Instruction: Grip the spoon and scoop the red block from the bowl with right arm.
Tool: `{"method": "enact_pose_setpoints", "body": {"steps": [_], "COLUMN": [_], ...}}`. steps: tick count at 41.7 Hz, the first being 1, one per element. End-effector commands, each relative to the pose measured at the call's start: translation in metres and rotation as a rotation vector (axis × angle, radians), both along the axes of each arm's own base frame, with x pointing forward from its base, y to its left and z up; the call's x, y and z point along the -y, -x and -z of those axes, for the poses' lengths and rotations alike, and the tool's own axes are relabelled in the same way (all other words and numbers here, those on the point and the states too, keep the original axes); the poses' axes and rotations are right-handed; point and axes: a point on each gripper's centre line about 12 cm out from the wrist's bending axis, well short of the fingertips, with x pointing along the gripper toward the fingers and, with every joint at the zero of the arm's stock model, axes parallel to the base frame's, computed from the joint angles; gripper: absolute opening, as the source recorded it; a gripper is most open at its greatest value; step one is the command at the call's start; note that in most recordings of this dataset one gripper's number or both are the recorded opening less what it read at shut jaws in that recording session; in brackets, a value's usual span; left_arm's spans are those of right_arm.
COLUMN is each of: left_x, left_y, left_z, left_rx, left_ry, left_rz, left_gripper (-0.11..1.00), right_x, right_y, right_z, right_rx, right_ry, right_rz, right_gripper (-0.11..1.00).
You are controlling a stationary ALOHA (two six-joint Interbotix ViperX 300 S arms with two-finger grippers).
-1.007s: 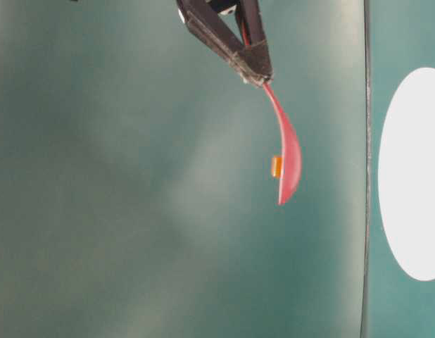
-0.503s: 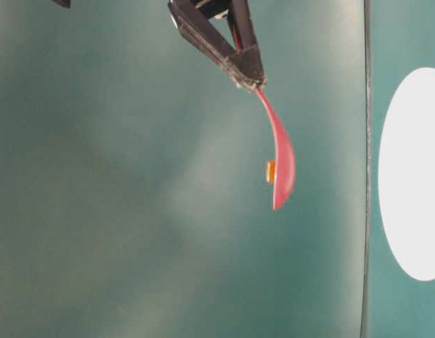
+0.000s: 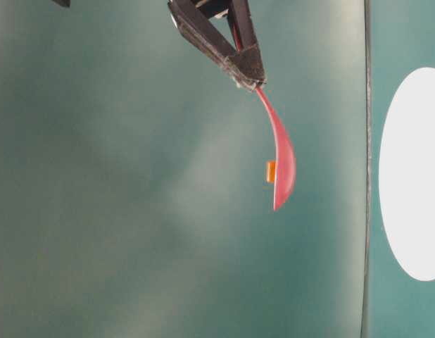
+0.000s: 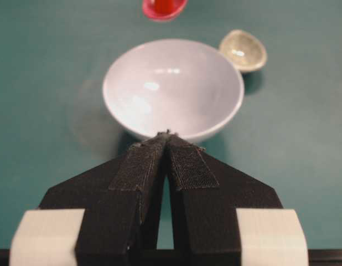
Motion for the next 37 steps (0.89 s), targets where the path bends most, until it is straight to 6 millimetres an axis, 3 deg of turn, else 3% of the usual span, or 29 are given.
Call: {"method": "enact_pose_setpoints", "body": {"steps": [1,37], "left_x": [-0.0007,-0.0007], "left_y": [-0.0021,-0.0017], "left_z": [-0.0034,-0.0042], "left_rx": [0.008,0.012], "left_ry": [-0.002,0.002], "left_rz": [-0.003,-0.004], "left_gripper": [0.0,0.0], "right_x": [-0.0006,-0.0006], "right_y": [-0.0036,-0.0033], "right_z": [-0.0156,-0.0151], "right_rx": [0.048,0.046], "right_ry": [-0.001,-0.004], "right_rz": [0.0,0.001], "right_gripper": [0.24,0.24]}}
